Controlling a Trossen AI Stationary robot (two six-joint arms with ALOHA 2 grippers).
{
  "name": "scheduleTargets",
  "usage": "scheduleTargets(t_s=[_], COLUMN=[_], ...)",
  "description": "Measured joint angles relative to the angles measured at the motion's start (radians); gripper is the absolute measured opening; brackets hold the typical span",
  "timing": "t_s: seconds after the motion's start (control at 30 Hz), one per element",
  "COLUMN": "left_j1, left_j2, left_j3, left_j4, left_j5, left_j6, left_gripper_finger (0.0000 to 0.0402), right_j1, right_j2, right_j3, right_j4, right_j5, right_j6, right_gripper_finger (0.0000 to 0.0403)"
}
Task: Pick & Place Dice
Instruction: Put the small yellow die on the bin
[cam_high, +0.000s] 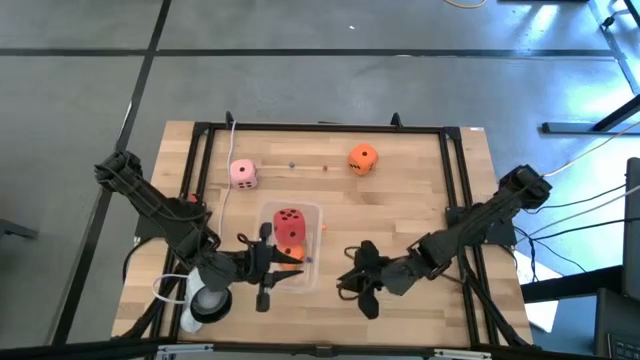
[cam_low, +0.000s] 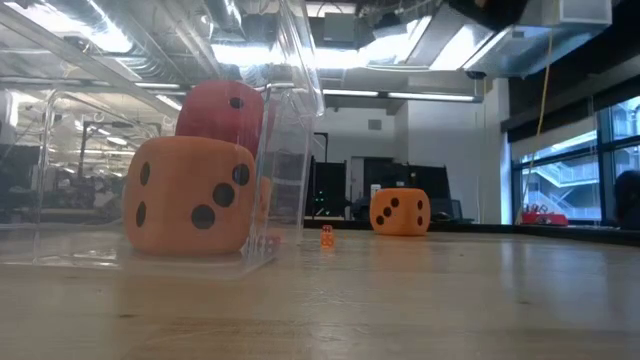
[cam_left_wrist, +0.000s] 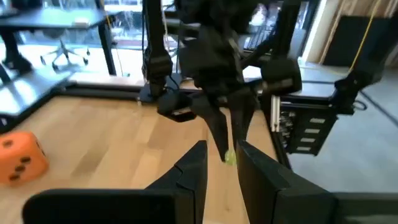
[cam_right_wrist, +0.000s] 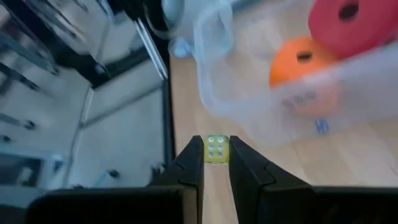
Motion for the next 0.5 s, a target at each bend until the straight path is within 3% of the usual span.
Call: scheduleTargets(t_s=[0.2, 0.5], left_j1=[0.006, 0.015], left_j2=[0.061, 0.112], left_j3=[0.0, 0.0], left_j4=[0.065, 0.215], left_j5=[0.012, -0.006], left_j6=[0.118, 0.274], left_gripper_finger=[0.0107, 0.0187], right_j1=[-0.03, -0.069], right_j2=[-0.051, -0.076], right_j3=[0.0, 0.002], right_j4=[0.151, 0.302], right_j5=[-0.051, -0.14], right_j6=[0.013, 0.131], right_gripper_finger=[0.0046, 0.0046])
